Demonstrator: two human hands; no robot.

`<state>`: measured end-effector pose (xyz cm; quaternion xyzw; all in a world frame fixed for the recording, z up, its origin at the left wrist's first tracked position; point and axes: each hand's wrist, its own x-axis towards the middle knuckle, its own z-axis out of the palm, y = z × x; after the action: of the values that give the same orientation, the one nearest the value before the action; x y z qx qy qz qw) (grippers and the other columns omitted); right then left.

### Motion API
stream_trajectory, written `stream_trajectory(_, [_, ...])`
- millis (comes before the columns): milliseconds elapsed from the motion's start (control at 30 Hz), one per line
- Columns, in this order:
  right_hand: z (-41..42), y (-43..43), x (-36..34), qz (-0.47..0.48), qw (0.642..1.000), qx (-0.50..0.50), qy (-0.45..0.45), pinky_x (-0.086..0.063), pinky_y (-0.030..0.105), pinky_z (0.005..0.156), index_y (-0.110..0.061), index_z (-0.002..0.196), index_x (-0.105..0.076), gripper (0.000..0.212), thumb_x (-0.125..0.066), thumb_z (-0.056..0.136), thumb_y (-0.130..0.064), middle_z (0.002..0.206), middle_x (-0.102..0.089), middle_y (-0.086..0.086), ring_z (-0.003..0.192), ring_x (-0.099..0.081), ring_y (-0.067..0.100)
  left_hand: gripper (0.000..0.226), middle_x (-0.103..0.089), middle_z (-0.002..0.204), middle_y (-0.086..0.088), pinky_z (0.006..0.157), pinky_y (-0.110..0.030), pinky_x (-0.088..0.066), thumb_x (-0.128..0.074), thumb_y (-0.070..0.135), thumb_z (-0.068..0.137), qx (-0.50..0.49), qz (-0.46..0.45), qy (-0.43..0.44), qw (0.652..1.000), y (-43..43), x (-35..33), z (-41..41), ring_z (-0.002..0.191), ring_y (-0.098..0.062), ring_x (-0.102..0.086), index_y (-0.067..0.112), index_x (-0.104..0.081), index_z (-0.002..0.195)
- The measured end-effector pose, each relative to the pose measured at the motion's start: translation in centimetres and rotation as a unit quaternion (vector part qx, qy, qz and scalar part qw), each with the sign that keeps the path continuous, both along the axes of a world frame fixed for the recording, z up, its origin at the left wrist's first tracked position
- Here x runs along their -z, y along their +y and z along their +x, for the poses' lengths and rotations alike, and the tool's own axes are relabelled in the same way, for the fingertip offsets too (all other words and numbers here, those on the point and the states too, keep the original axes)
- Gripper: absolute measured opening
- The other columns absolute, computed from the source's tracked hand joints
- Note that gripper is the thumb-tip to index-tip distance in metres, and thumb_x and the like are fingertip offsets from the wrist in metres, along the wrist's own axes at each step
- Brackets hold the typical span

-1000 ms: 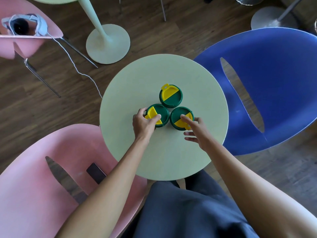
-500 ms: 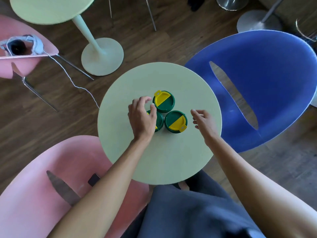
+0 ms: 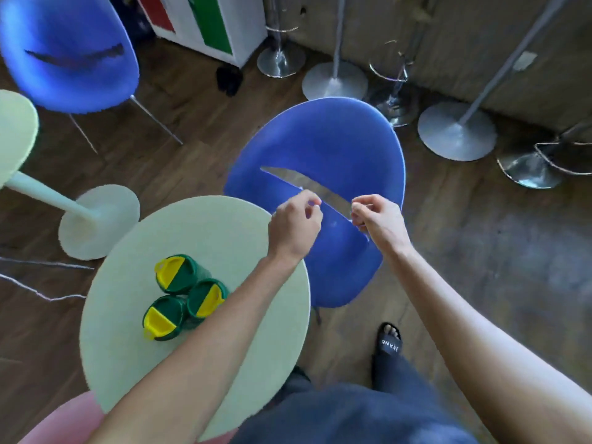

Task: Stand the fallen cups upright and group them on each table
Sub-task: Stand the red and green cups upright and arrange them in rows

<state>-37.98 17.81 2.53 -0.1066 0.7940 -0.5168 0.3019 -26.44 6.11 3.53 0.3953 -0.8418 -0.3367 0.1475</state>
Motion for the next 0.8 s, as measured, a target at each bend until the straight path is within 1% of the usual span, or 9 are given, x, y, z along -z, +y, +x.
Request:
stream_trajectory(67, [-4.8, 3.7, -0.3, -0.005, 1.000, 0.029, 0.006, -0.056, 0.035, 0.074, -0.020, 0.090, -0.072, 0.014, -0.060, 0.083, -0.020, 0.073, -0.071, -0.002, 0.067, -0.065, 0.013, 0.014, -0.074, 0.088, 0.001, 0.078, -0.039, -0.054, -0.058, 0.021, 0.091, 0.036, -0.004, 0.000, 0.999, 3.2, -0.7, -5.4, 0.088, -0.027, -0.068, 0.021, -0.069, 0.099])
stream_trajectory(167, [-12.0, 9.5, -1.1, -0.012, 0.997, 0.070, 0.019, -0.056, 0.043, 0.083, -0.025, 0.081, -0.071, 0.012, -0.061, 0.075, -0.028, 0.073, -0.074, -0.001, 0.069, -0.066, 0.015, 0.013, -0.069, 0.080, 0.007, 0.075, -0.037, -0.054, -0.058, 0.022, 0.091, 0.085, 0.002, 0.008, 0.996, 8.2, -1.7, -13.9, 0.083, -0.023, -0.067, 0.021, -0.069, 0.098])
stream_trajectory(267, [-19.2, 15.0, -2.5, -0.013, 0.993, 0.107, 0.036, -0.059, 0.048, 0.087, -0.026, 0.077, -0.071, 0.012, -0.061, 0.071, -0.029, 0.074, -0.075, 0.000, 0.072, -0.067, 0.016, 0.012, -0.063, 0.075, 0.011, 0.074, -0.037, -0.054, -0.058, 0.026, 0.090, 0.124, -0.001, 0.011, 0.992, 12.8, -3.1, -22.3, 0.082, -0.024, -0.067, 0.025, -0.069, 0.095])
stream_trajectory(400, [-27.6, 20.4, -6.1, -0.013, 0.988, 0.144, 0.061, -0.057, 0.041, 0.084, -0.021, 0.091, -0.072, 0.013, -0.063, 0.082, -0.020, 0.075, -0.074, -0.001, 0.071, -0.065, 0.013, 0.013, -0.064, 0.076, 0.010, 0.074, -0.037, -0.056, -0.058, 0.028, 0.089, 0.177, -0.005, 0.025, 0.984, 17.6, -6.1, -31.6, 0.083, -0.023, -0.068, 0.026, -0.069, 0.096])
stream_trajectory(433, [-29.6, 21.2, -6.9, -0.016, 0.986, 0.150, 0.072, -0.057, 0.039, 0.082, -0.020, 0.092, -0.071, 0.012, -0.063, 0.083, -0.019, 0.076, -0.074, -0.001, 0.070, -0.065, 0.013, 0.013, -0.065, 0.076, 0.010, 0.075, -0.037, -0.056, -0.058, 0.029, 0.089, 0.186, -0.008, 0.030, 0.982, 18.3, -6.8, -33.7, 0.083, -0.023, -0.069, 0.026, -0.069, 0.097])
stream_trajectory(500, [-33.8, 22.3, -8.6, -0.020, 0.982, 0.159, 0.103, -0.056, 0.036, 0.080, -0.020, 0.092, -0.071, 0.010, -0.063, 0.085, -0.018, 0.079, -0.075, 0.002, 0.070, -0.066, 0.013, 0.013, -0.069, 0.080, 0.007, 0.077, -0.036, -0.056, -0.059, 0.029, 0.089, 0.199, -0.021, 0.043, 0.979, 19.0, -8.5, -38.2, 0.084, -0.023, -0.069, 0.026, -0.069, 0.097])
stream_trajectory(600, [-40.4, 22.6, -11.1, -0.030, 0.975, 0.171, 0.137, -0.054, 0.032, 0.077, -0.017, 0.095, -0.071, 0.011, -0.063, 0.087, -0.015, 0.081, -0.075, 0.004, 0.067, -0.066, 0.014, 0.012, -0.075, 0.088, 0.005, 0.074, -0.032, -0.052, -0.060, 0.028, 0.090, 0.212, -0.048, 0.068, 0.974, 19.1, -11.0, -44.9, 0.085, -0.022, -0.070, 0.025, -0.070, 0.096])
stream_trajectory(733, [-48.6, 21.2, -13.3, -0.045, 0.969, 0.176, 0.168, -0.055, 0.037, 0.080, -0.019, 0.092, -0.073, 0.011, -0.064, 0.085, -0.018, 0.080, -0.076, 0.004, 0.068, -0.068, 0.015, 0.010, -0.074, 0.083, 0.005, 0.075, -0.034, -0.056, -0.061, 0.028, 0.088, 0.229, -0.065, 0.108, 0.965, 17.5, -13.3, -53.6, 0.082, -0.021, -0.070, 0.025, -0.070, 0.092])
stream_trajectory(800, [-53.3, 20.0, -13.9, -0.050, 0.967, 0.174, 0.179, -0.057, 0.040, 0.083, -0.021, 0.092, -0.073, 0.010, -0.065, 0.086, -0.021, 0.080, -0.076, 0.003, 0.072, -0.070, 0.017, 0.010, -0.071, 0.079, 0.008, 0.077, -0.035, -0.056, -0.061, 0.028, 0.087, 0.232, -0.064, 0.116, 0.964, 16.2, -14.0, -58.6, 0.082, -0.021, -0.070, 0.025, -0.070, 0.091])
